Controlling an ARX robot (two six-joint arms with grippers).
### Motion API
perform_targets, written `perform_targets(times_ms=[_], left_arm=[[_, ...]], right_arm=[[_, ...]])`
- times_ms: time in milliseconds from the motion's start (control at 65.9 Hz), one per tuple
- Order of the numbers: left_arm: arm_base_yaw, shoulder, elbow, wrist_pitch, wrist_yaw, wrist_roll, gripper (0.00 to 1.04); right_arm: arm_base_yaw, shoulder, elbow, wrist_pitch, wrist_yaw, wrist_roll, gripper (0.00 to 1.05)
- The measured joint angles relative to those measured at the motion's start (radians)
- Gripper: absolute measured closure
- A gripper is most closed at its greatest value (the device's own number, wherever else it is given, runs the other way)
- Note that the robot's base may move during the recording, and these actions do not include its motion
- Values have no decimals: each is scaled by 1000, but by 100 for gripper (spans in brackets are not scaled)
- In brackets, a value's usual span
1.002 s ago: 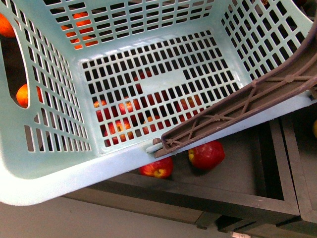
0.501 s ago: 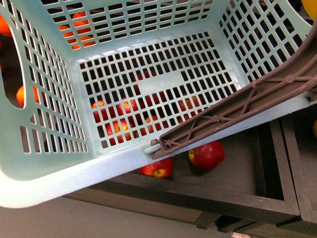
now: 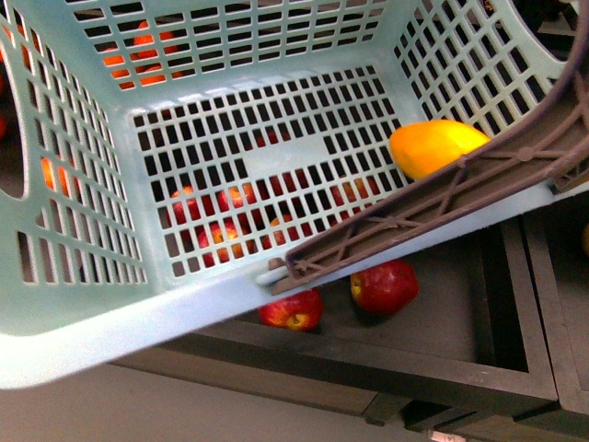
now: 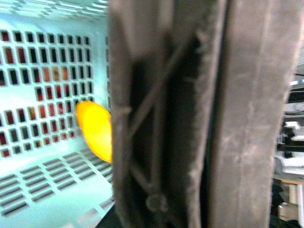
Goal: Pick mango and avocado into basket
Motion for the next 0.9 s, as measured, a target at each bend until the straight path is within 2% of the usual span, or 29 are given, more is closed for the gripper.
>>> perform_targets(times_ms=[91, 197, 258, 288, 395, 486, 865, 895], left_arm=[[0, 0, 0, 0, -5, -6, 91], [0, 0, 0, 0, -4, -6, 91], [0, 0, 0, 0, -3, -7, 91], [0, 0, 0, 0, -1, -8, 91], [0, 0, 0, 0, 0, -6, 91], [-1, 0, 0, 0, 4, -9, 91], [-1, 0, 0, 0, -1, -8, 91], [-1, 0, 0, 0, -1, -8, 91]], right_arm=[[-62, -45, 0, -29, 8, 2, 9], [-189, -143, 0, -104, 10, 2, 9], [-217, -165, 0, -111, 13, 2, 9], [-230, -175, -21, -59, 31, -19, 12], [-241, -214, -169, 248, 54, -95, 28], [-241, -250, -261, 353, 55, -124, 42], [-243, -418, -472, 394, 55, -151, 103], [-243, -428, -480, 394, 55, -151, 102]])
